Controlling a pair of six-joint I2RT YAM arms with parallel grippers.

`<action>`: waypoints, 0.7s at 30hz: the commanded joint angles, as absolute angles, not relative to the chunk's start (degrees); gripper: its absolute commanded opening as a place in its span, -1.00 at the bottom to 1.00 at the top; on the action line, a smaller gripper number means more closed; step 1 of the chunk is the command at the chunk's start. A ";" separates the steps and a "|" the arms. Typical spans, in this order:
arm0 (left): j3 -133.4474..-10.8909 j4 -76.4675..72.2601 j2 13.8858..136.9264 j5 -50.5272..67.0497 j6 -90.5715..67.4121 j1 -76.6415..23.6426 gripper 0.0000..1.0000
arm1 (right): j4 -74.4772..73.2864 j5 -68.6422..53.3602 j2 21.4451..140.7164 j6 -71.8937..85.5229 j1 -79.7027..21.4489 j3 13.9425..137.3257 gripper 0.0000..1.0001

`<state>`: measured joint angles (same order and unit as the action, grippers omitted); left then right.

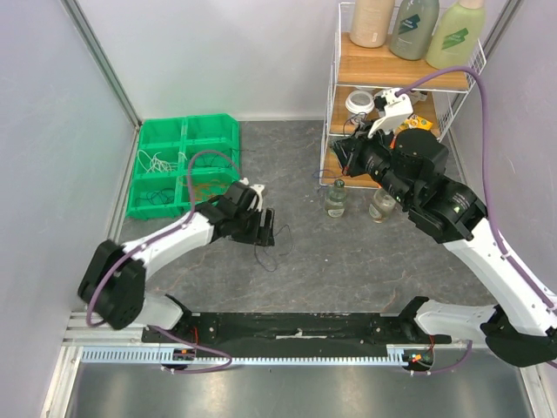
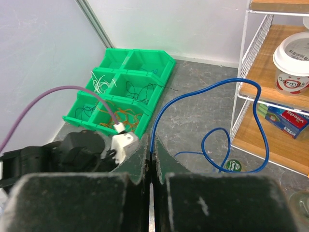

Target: Untangle the cables

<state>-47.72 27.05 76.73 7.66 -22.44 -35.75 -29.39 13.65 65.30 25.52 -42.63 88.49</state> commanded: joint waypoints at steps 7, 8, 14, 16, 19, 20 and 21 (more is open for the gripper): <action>-64.06 31.89 98.25 4.41 -21.97 -37.79 0.95 | -29.71 14.50 64.42 25.49 -42.54 87.54 -1.00; -64.86 33.73 99.83 2.92 -22.32 -38.75 0.95 | -29.71 14.68 64.34 25.40 -42.54 87.54 -1.00; -61.09 35.77 96.60 -5.17 -25.48 -40.08 0.78 | -30.06 15.47 64.16 25.14 -42.54 87.36 -1.00; -59.07 36.12 94.84 -7.46 -26.63 -40.25 0.75 | -30.06 15.56 64.25 25.22 -42.54 87.10 -1.00; -58.62 37.61 94.48 -10.80 -27.59 -40.08 0.84 | -30.06 15.29 64.51 25.14 -42.54 87.28 -1.00; -58.80 38.14 94.66 -12.20 -28.21 -40.08 0.91 | -30.06 15.29 64.60 25.14 -42.54 87.36 -1.00; -59.06 38.75 95.01 -13.43 -28.56 -40.08 0.96 | -30.06 15.29 64.60 25.14 -42.54 87.45 -1.00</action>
